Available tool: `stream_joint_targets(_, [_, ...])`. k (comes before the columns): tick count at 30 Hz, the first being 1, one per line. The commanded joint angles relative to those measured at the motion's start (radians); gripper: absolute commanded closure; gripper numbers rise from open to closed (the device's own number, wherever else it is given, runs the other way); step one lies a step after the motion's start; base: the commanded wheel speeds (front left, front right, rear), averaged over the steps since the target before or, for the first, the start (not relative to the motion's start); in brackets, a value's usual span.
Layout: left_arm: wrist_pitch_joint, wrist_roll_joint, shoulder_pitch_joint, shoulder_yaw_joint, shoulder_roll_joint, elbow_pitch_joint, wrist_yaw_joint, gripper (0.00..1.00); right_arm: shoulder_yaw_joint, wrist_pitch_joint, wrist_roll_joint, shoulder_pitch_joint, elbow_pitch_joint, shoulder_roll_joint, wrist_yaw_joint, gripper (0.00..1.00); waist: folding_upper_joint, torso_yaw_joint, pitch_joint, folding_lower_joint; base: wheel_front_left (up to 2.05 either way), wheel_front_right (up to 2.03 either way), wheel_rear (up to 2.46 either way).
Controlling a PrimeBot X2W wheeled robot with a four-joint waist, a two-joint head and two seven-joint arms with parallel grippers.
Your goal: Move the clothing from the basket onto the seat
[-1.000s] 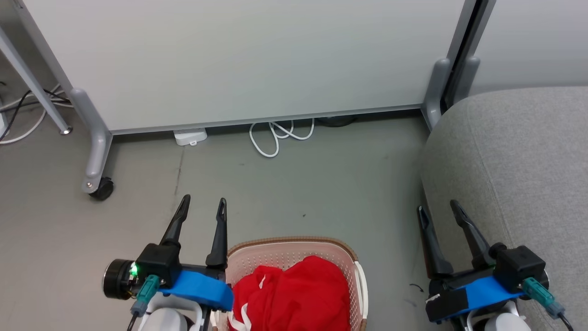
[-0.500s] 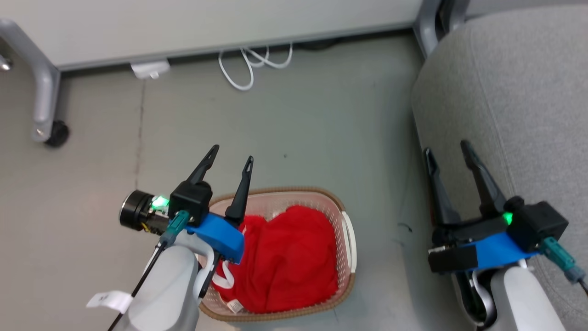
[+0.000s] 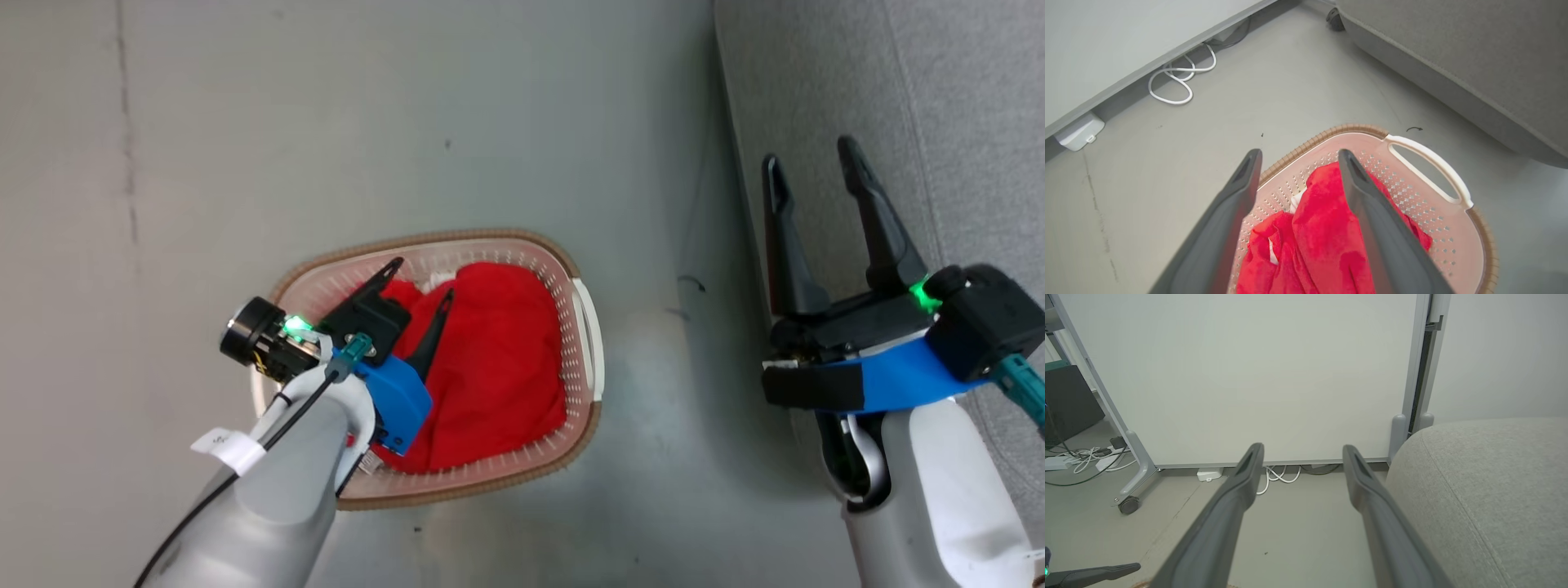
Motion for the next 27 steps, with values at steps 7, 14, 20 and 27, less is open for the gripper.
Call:
stream_joint_targets(7, [-0.003, -0.049, -0.095, -0.113, 0.01, 0.178, 0.0, 0.0, 0.006, -0.004, -0.018, -0.06, -0.028, -0.004, 0.0, 0.0, 0.0, -0.047, 0.141, -0.0002, 0.0, 0.0, 0.0])
stream_joint_targets(14, [0.02, -0.123, -0.137, -0.195, 0.004, 0.309, 0.0, 0.0, 0.004, -0.004, -0.029, -0.078, -0.05, -0.004, 0.0, 0.0, 0.0, -0.061, 0.213, -0.0002, 0.0, 0.0, 0.0])
stream_joint_targets(20, [0.09, -0.196, -0.167, -0.235, 0.006, 0.35, 0.0, 0.0, 0.001, -0.004, -0.04, -0.091, -0.071, -0.004, 0.0, 0.0, 0.0, -0.063, 0.274, -0.0002, 0.0, 0.0, 0.0])
stream_joint_targets(27, [0.158, -0.252, -0.217, -0.291, 0.015, 0.363, 0.0, 0.0, 0.006, -0.004, -0.052, -0.102, -0.101, -0.004, 0.0, 0.0, 0.0, -0.063, 0.343, -0.0002, 0.0, 0.0, 0.0])
